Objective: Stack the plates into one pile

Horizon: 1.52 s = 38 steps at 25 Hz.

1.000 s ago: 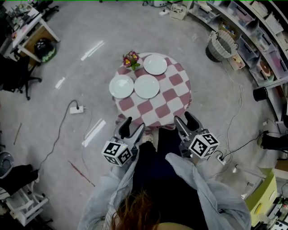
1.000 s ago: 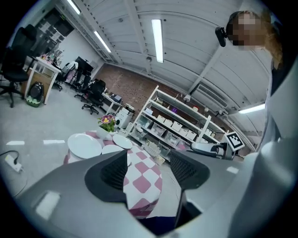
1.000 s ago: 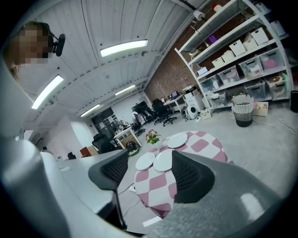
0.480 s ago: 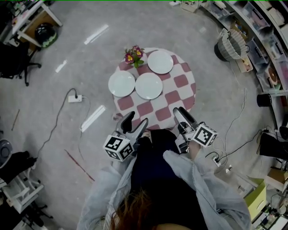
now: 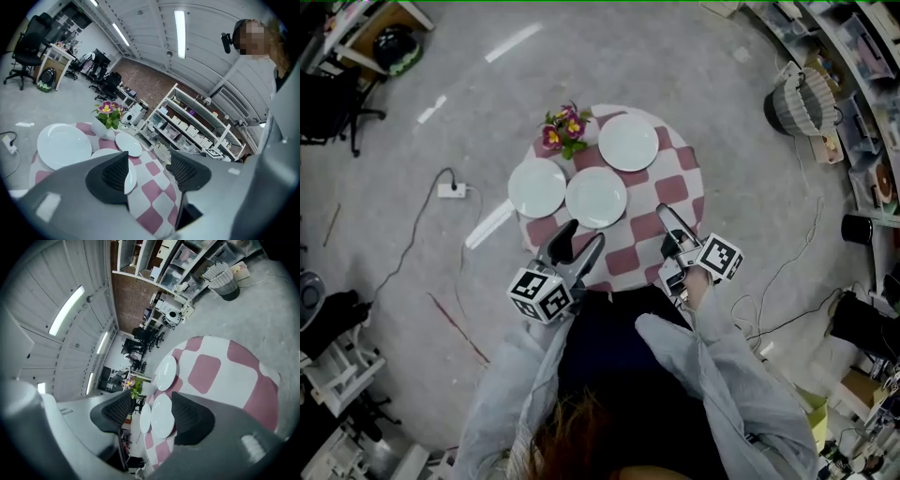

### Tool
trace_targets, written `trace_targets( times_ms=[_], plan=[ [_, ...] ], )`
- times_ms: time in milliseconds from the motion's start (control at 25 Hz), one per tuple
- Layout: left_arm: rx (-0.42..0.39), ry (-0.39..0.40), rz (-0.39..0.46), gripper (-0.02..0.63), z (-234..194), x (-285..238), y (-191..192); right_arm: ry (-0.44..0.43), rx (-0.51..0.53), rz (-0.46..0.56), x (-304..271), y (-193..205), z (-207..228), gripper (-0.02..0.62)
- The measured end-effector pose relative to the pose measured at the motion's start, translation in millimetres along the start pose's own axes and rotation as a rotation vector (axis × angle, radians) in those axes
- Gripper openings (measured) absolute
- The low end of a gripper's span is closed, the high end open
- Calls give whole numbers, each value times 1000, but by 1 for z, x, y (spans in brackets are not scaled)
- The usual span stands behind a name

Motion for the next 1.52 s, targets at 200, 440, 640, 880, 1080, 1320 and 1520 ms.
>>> trace_targets(
  times_ms=[200, 440, 640, 880, 1080, 1320, 1520],
  plan=[
    [37, -65, -2, 278, 0, -31, -5, 25, -77, -37, -24, -40, 38, 265],
    [58, -135, 5, 278, -2, -49, -10, 30, -145, -61, -53, -73, 67, 265],
    [84, -188, 32, 276, -3, -52, -14, 15, -153, -118, -77, -83, 74, 265],
    [112, -240, 62, 278, -5, -44, -13, 16, -155, -159, -105, -91, 83, 265],
    [133, -277, 83, 278, -9, -35, -10, 73, -171, -177, -114, -93, 90, 227],
    [161, -296, 117, 276, -14, -29, -6, 232, -207, -155, -112, -94, 100, 29],
    [175, -289, 138, 276, -16, -23, -5, 155, -216, -128, -109, -92, 95, 22]
  ],
)
Point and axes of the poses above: the fingertips, and each gripper's own axes: x backward along the fingers, z to its right, y out of its underside, the point moved 10 cm from there along x, backward along the fingers, and after that the axes turned 12 degrees about -y, right-handed, at the moved point
